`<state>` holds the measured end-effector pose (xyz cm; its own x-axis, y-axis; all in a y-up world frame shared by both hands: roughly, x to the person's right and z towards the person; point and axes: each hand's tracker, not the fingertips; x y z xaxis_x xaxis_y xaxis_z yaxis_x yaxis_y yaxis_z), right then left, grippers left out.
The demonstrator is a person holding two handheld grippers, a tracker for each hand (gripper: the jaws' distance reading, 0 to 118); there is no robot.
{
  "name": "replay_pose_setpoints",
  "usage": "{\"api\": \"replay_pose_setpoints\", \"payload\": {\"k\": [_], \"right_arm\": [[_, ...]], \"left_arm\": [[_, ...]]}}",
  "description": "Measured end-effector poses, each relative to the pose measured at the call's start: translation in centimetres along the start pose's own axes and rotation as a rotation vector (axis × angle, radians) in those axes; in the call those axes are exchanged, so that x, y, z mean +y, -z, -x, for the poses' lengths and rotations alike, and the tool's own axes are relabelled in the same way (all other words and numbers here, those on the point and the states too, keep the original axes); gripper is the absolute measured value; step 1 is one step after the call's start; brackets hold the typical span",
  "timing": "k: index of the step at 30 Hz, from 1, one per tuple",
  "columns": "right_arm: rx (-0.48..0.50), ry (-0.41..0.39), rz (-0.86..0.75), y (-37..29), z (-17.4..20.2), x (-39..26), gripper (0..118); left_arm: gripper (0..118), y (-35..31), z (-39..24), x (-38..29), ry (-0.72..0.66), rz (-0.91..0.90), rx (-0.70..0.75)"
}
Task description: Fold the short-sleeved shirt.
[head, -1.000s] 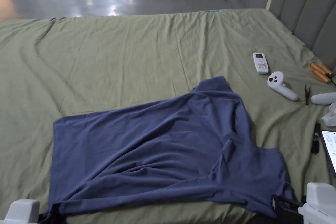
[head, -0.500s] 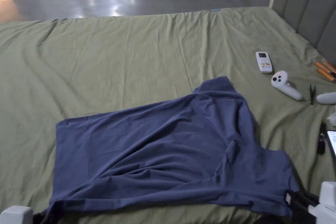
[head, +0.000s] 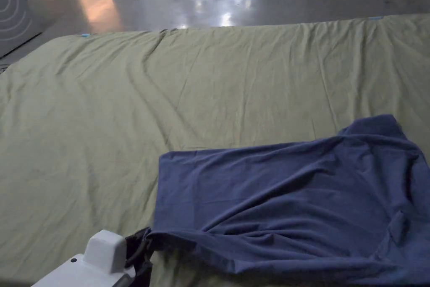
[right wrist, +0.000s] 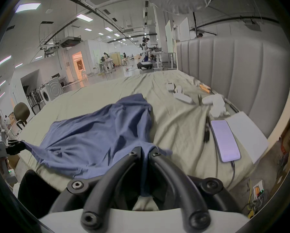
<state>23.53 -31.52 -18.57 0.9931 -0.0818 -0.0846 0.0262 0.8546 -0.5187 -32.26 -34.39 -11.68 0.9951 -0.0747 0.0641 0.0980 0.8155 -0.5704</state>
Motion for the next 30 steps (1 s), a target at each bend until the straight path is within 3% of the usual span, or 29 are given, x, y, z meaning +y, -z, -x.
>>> {"api": "replay_pose_setpoints", "payload": {"k": [9, 10, 11, 12, 13, 15, 16, 20, 22, 28, 30], "right_arm": [[0.03, -0.008, 0.061, 12.7, 1.8, 10.0, 10], [0.036, -0.01, 0.066, 14.1, 2.3, 10.7, 21], [0.034, -0.022, 0.084, 15.5, 2.8, 11.2, 44], [0.028, -0.04, 0.098, 17.0, 3.3, 11.4, 77], [0.015, -0.059, 0.123, 18.5, 3.3, 11.3, 85], [-0.015, -0.067, 0.222, 21.8, 3.9, 10.9, 82], [-0.018, -0.068, 0.269, 23.0, 3.9, 10.5, 82], [-0.078, -0.141, 0.31, 23.7, 3.4, 8.0, 82], [-0.011, -0.12, 0.263, 22.3, 1.3, 6.4, 82], [0.025, -0.175, 0.094, 7.7, -0.9, 3.1, 83], [0.047, -0.153, 0.041, 2.8, -0.8, 1.8, 83]], "left_arm": [[11, 9.8, 4.9, 4.7, -0.132, 0.146, 0.033], [12, 10.9, 5.3, 5.1, -0.16, 0.165, 0.036], [19, 11.8, 5.6, 5.3, -0.178, 0.179, 0.045], [35, 12.8, 5.6, 5.2, -0.201, 0.199, 0.057], [49, 13.6, 5.7, 4.9, -0.24, 0.226, 0.059], [89, 15.0, 5.7, 3.7, -0.338, 0.263, 0.021], [98, 15.3, 5.5, 3.1, -0.352, 0.268, 0.029], [99, 13.2, 4.8, 1.6, -0.313, 0.214, 0.105], [99, 10.8, 4.8, 1.3, -0.259, 0.226, 0.089], [98, -1.5, 2.6, 1.6, 0.08, 0.028, 0.079], [98, -5.6, 1.4, 1.9, 0.108, -0.058, 0.1]]}}
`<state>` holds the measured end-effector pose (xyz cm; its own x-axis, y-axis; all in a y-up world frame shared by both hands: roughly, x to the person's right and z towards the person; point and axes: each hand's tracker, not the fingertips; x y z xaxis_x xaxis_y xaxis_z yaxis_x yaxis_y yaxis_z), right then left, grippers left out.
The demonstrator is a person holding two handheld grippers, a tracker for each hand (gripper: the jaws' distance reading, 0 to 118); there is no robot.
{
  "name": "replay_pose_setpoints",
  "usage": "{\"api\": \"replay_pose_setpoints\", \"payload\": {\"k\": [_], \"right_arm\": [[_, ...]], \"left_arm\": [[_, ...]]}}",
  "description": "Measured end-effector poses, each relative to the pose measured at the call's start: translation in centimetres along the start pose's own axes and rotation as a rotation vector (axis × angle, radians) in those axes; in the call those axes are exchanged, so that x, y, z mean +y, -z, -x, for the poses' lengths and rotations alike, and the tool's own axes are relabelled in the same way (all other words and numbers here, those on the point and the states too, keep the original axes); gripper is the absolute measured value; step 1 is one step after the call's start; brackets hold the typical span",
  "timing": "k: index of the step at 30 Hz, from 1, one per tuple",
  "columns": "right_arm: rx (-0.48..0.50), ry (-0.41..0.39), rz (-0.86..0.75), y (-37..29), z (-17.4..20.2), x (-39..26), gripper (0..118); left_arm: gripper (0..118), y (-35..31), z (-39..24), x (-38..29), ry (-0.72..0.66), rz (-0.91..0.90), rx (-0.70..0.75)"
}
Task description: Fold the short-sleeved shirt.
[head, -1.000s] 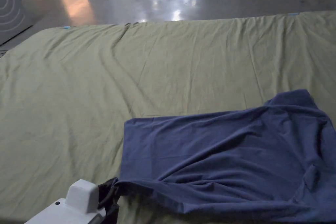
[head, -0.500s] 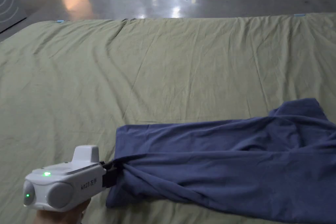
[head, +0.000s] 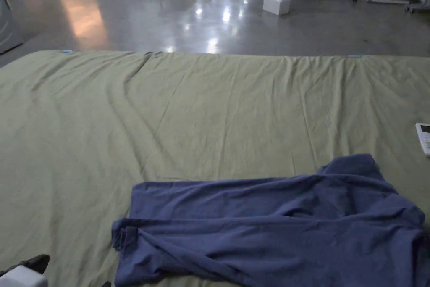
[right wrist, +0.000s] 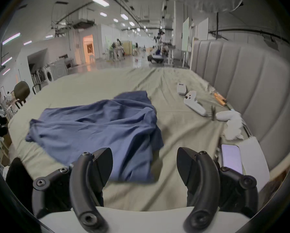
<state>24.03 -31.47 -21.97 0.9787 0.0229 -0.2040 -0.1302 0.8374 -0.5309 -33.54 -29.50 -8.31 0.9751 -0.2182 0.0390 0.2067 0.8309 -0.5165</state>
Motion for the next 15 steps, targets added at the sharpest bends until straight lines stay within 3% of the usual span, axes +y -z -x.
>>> {"api": "replay_pose_setpoints", "payload": {"k": [5, 7, 8, 11, 12, 13, 15], "right_arm": [[-0.009, 0.149, -0.17, -10.0, 3.7, -2.1, 83], [-0.016, 0.177, -0.227, -12.1, 5.3, -2.3, 77], [-0.019, 0.174, -0.27, -13.0, 6.2, -2.2, 69], [0.008, 0.183, -0.256, -13.5, 6.8, -2.3, 30], [0.023, 0.157, -0.281, -13.8, 7.3, -2.1, 21], [0.033, 0.12, -0.297, -14.1, 7.8, -1.7, 16], [0.022, 0.071, -0.322, -14.8, 9.0, -1.3, 5]], "left_arm": [[95, -7.5, -2.9, 1.1, -0.161, -0.137, 0.099], [78, -9.1, -4.0, 1.4, -0.276, -0.185, 0.167], [68, -9.7, -4.3, 1.8, -0.327, -0.205, 0.147], [38, -11.0, -5.3, 2.8, -0.325, -0.221, 0.116], [18, -11.2, -5.6, 3.3, -0.302, -0.219, 0.11], [9, -11.7, -6.0, 3.6, -0.27, -0.236, 0.107], [2, -12.6, -6.4, 4.3, -0.258, -0.259, 0.094]]}}
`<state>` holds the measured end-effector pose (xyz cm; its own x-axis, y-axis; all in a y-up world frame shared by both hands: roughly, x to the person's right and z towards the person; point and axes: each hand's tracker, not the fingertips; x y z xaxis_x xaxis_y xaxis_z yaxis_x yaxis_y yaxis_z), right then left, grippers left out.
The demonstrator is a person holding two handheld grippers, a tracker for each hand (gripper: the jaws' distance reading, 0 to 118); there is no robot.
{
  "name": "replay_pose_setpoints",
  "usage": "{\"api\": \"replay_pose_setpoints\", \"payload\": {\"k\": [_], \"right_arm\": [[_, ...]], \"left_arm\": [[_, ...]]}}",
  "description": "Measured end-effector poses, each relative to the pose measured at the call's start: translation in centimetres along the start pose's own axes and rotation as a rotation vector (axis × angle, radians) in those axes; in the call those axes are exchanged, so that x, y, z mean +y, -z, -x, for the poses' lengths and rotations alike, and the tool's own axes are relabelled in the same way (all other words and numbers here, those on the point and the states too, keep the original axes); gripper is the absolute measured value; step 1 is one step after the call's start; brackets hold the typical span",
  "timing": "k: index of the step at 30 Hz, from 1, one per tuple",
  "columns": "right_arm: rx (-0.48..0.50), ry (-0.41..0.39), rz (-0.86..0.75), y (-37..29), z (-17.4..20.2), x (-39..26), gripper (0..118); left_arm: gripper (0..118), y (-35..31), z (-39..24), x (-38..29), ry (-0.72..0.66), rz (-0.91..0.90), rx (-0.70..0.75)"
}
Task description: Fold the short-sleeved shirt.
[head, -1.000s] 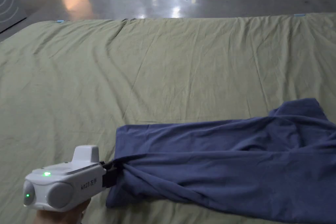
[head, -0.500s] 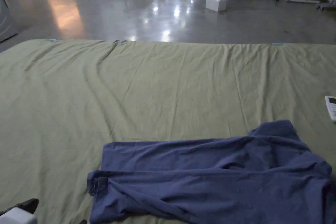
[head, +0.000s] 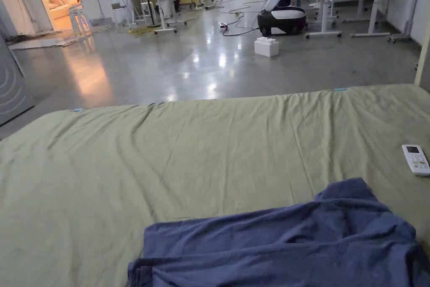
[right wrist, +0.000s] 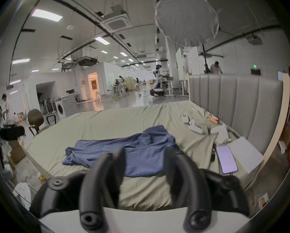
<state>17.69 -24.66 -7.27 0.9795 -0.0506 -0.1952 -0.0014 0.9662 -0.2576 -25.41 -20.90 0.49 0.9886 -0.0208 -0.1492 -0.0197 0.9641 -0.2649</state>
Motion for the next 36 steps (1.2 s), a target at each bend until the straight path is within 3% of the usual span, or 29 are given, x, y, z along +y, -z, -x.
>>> {"api": "replay_pose_setpoints", "payload": {"k": [2, 4, 13, 19, 20, 23, 24, 29, 32, 36], "right_arm": [[0.015, 0.002, -0.013, -0.3, 0.6, 0.3, 4], [0.092, 0.033, -0.031, -0.8, 1.1, 0.4, 0], [0.092, 0.011, -0.022, -0.4, 1.9, 0.2, 0], [0.122, 0.038, 0.021, 0.2, 1.7, -0.3, 0], [0.124, 0.04, 0.028, 0.2, 1.9, -0.4, 0], [0.135, 0.055, 0.075, 0.8, 1.9, -1.2, 0], [0.138, 0.064, 0.087, 0.9, 2.0, -1.4, 0], [0.156, 0.12, 0.143, 2.0, 1.7, -2.2, 0], [0.146, 0.141, 0.175, 2.5, 1.6, -2.4, 0], [0.132, 0.192, 0.191, 2.2, 1.2, -2.5, 0]], "left_arm": [[2, -0.4, -0.3, 0.7, -0.03, -0.031, -0.041], [1, -0.6, -0.7, 1.1, -0.024, -0.048, -0.05], [1, 0.0, -2.3, 0.9, 0.093, -0.005, -0.111], [2, 2.4, 0.0, 0.0, -0.131, 0.045, -0.19], [6, 3.0, 0.3, -0.1, -0.149, 0.055, -0.19], [60, 5.9, 1.4, -1.1, -0.114, 0.09, -0.16], [64, 7.3, 1.8, -1.7, -0.096, 0.13, -0.135], [64, 16.7, 4.5, -5.9, -0.153, 0.361, -0.136], [51, 22.9, 5.8, -9.1, -0.22, 0.553, -0.13], [42, 27.5, 5.6, -11.6, -0.138, 0.7, -0.035]]}}
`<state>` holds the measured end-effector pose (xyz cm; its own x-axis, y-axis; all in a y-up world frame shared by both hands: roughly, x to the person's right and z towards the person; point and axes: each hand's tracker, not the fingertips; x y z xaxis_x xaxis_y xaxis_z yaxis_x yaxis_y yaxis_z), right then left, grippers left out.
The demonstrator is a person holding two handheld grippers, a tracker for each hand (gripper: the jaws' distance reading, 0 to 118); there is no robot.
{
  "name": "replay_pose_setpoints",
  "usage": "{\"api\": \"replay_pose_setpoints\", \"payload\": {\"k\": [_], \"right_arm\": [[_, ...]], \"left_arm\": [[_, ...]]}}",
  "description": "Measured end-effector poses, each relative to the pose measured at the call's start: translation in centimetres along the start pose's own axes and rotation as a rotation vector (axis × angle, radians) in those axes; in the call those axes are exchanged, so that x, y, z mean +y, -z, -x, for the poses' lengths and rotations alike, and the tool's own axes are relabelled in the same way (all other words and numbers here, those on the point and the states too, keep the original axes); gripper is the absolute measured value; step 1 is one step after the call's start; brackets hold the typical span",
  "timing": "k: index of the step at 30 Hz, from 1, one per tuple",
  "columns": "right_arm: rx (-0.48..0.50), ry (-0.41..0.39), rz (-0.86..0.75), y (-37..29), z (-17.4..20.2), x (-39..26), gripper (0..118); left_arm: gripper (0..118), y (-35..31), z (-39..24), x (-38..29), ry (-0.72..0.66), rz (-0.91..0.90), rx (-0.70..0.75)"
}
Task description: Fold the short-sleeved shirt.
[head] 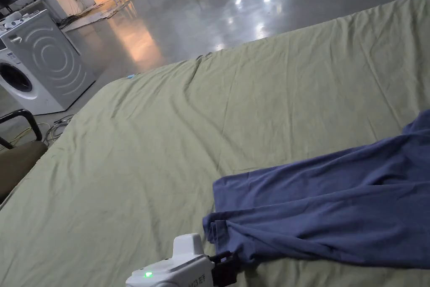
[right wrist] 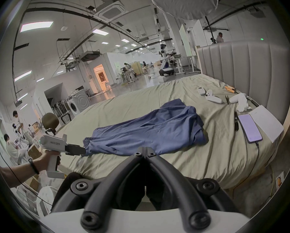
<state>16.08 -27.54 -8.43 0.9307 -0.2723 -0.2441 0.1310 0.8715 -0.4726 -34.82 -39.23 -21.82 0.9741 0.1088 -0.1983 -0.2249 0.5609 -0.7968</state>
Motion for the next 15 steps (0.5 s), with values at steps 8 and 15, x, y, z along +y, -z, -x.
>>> {"api": "replay_pose_setpoints", "payload": {"k": [8, 15], "right_arm": [[-0.063, 0.022, 0.074, 0.0, -1.4, -1.2, 0], [-0.133, -0.072, 0.14, 3.9, -3.1, 0.6, 74]], "left_arm": [[16, 1.8, -1.6, 1.4, -0.045, 0.051, 0.0], [15, 3.7, -4.9, 1.7, 0.244, 0.145, 0.123]]}}
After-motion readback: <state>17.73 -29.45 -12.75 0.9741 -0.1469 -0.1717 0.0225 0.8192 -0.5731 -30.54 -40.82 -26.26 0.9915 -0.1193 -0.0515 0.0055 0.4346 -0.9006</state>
